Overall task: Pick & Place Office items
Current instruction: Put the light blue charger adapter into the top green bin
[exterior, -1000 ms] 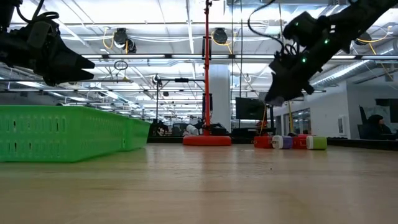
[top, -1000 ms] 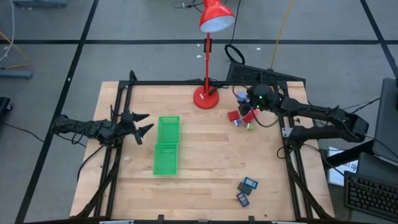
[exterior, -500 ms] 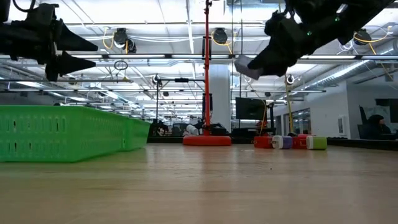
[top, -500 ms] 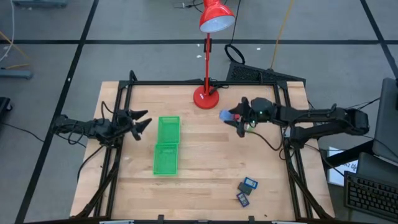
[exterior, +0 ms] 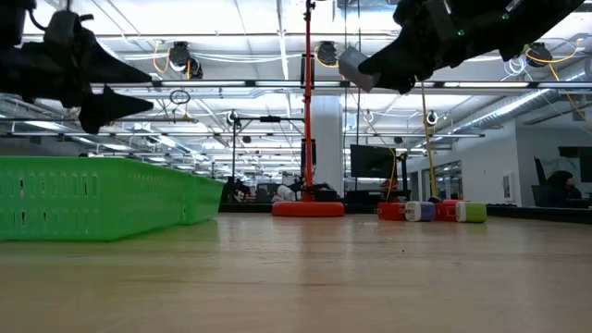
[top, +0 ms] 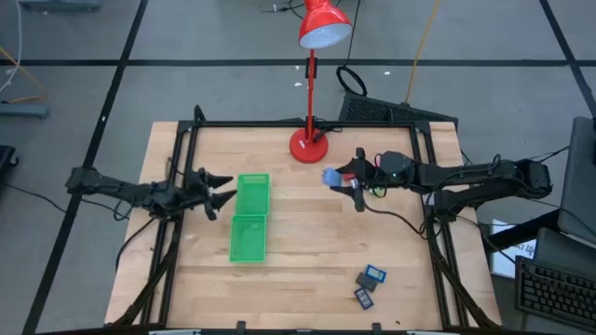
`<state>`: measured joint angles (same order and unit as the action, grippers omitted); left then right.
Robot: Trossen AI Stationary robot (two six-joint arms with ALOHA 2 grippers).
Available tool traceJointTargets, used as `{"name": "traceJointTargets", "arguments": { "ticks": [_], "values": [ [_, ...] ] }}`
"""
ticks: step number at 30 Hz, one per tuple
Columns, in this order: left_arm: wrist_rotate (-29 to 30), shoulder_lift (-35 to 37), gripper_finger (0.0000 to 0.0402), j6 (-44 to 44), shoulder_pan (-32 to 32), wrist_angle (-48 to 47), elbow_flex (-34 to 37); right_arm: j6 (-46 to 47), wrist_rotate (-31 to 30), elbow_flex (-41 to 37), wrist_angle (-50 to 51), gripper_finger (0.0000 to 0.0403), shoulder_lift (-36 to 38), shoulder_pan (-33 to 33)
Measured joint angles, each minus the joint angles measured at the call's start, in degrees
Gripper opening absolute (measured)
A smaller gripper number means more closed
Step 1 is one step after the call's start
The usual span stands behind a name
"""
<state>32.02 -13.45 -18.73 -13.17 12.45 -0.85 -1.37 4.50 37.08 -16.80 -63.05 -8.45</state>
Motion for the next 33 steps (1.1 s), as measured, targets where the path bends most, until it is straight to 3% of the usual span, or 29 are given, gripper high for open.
{"name": "traceJointTargets", "arguments": {
  "ticks": [9, 13, 16, 28, 33],
  "values": [
    [-1.0, -20.24, 0.0274, 17.81, 0.0, 28.94, -0.21, -1.15, 0.41, 0.0, -11.11, 0.022, -5.94, -0.04],
    [-1.68, -28.04, 0.0273, 21.6, 0.02, 38.9, -1.07, -1.2, 4.69, 0.0, -18.11, 0.0218, -7.96, -0.04],
    [-2.46, -33.31, 0.0274, 22.41, 0.07, 40.39, -4.69, -0.91, 7.58, 0.0, -22.29, 0.0223, -8.94, 0.12],
    [-11.44, -53.19, 0.0273, 23.48, 5.49, 39.1, -24.01, -1.27, 7.79, 0.01, -25.71, 0.0222, -9.31, 2.74],
    [-20.56, -61.25, 0.0273, 22.45, 7.46, 39.16, -31.9, -1.58, 7.81, 0.01, -28.21, 0.0218, -9.32, 4.19]
  ]
}}
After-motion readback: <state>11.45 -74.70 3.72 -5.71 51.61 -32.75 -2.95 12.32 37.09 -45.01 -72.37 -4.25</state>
